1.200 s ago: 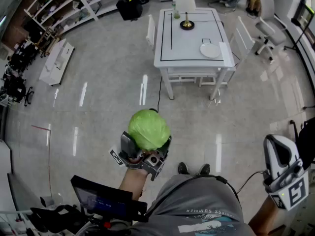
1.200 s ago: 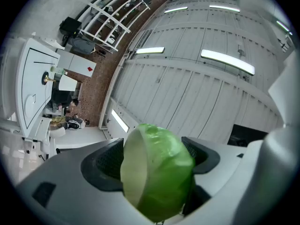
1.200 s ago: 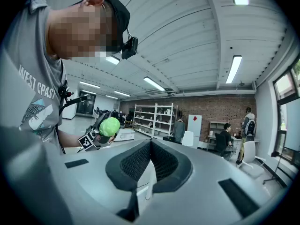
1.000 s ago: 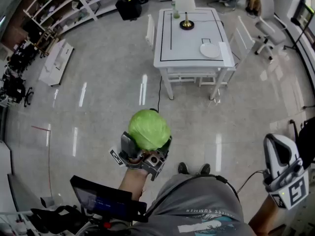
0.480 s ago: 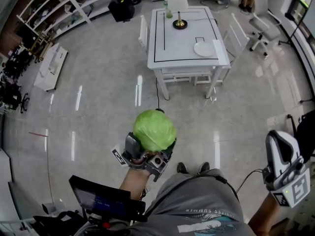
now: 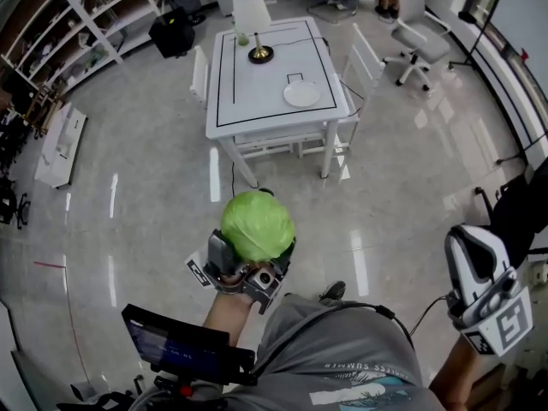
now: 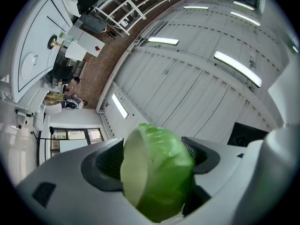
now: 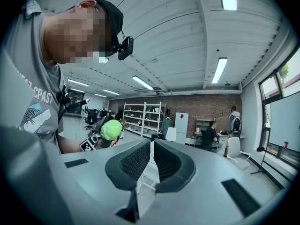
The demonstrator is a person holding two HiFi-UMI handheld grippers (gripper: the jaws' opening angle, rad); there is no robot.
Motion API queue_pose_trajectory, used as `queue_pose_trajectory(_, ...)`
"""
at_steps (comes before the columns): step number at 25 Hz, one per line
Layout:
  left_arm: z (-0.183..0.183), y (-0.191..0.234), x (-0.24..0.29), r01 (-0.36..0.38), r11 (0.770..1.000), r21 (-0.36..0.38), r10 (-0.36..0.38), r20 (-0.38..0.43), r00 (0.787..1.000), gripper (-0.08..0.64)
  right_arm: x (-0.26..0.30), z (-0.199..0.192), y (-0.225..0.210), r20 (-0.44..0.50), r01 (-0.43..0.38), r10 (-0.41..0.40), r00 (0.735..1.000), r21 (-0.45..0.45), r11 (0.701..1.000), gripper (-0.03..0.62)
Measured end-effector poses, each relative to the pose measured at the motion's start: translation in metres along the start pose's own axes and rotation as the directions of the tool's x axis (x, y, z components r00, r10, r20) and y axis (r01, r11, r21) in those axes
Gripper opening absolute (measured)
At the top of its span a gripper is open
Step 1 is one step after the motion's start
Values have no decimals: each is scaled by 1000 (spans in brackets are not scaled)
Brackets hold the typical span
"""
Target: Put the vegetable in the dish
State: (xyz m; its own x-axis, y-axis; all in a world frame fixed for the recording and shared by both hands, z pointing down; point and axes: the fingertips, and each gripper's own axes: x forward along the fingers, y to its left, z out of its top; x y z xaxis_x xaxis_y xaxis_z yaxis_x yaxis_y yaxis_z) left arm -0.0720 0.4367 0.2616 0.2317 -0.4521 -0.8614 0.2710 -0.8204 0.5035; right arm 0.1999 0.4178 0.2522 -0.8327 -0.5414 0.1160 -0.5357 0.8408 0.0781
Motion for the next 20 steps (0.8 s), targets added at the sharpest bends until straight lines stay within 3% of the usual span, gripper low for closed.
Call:
queue_pose_trajectory(11, -61, 82, 58, 11, 995, -94, -17, -67, 998, 393, -62, -22, -78, -43, 137, -136, 990, 29, 990, 11)
queue_pose_trajectory(20, -65, 165, 105, -10, 976, -217, -22, -145, 989, 391, -57, -16, -132, -40, 269, -268, 963, 27, 963, 11)
